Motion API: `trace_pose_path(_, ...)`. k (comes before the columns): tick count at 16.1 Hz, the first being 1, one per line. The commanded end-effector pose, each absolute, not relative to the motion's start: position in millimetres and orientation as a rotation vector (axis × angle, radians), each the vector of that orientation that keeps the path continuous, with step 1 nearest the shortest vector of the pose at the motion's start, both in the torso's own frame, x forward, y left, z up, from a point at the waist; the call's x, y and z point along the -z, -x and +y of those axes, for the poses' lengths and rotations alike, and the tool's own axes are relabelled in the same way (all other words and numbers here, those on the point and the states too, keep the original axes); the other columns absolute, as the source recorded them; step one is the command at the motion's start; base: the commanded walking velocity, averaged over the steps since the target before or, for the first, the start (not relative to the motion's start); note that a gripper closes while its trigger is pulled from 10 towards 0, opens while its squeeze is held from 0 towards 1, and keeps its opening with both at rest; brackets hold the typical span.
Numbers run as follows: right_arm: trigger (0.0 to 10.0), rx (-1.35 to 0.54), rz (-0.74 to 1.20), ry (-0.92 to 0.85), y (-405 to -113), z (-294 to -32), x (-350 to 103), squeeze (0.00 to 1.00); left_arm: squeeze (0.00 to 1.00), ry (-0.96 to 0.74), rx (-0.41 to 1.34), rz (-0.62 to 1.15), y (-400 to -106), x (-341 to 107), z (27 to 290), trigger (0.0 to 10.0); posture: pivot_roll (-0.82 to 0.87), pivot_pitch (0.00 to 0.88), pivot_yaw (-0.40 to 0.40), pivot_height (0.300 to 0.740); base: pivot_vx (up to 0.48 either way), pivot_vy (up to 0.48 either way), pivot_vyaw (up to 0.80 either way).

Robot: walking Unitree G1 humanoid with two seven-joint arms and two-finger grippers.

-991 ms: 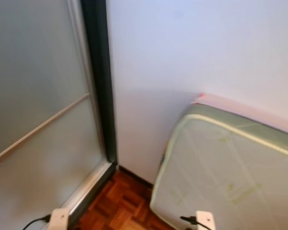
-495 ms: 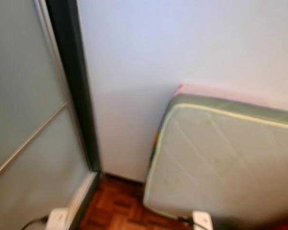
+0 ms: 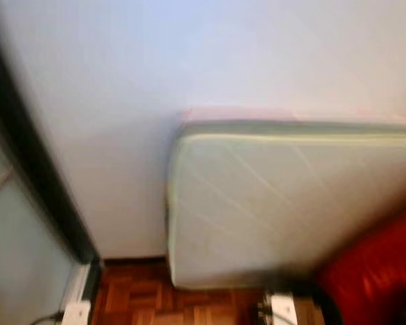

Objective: Clean up the room

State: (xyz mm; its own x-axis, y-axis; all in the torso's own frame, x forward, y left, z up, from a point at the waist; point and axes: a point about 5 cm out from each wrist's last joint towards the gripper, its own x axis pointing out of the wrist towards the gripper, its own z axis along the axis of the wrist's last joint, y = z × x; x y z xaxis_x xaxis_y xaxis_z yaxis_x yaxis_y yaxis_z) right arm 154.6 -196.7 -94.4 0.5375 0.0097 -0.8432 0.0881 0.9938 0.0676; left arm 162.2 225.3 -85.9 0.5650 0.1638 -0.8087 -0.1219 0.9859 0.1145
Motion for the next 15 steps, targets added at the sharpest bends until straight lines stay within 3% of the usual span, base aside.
trace_pose_path(1,10.0,0.085,0.897,-0.194,-199.6,-202.1,73.2,0.0,0.0,-0.013,-0.121,0.881,-224.1,61.2,198.0,10.0,0.07,0.0,-0.092,0.74,0.0,0.0,-0.74)
trace_pose_path(15,10.0,0.06,0.904,-0.15,-202.3,-209.0,70.6,0.0,0.0,0.006,-0.124,0.875,-226.8,60.7,191.2,10.0,0.09,0.0,-0.146,0.74,0.0,0.0,-0.74)
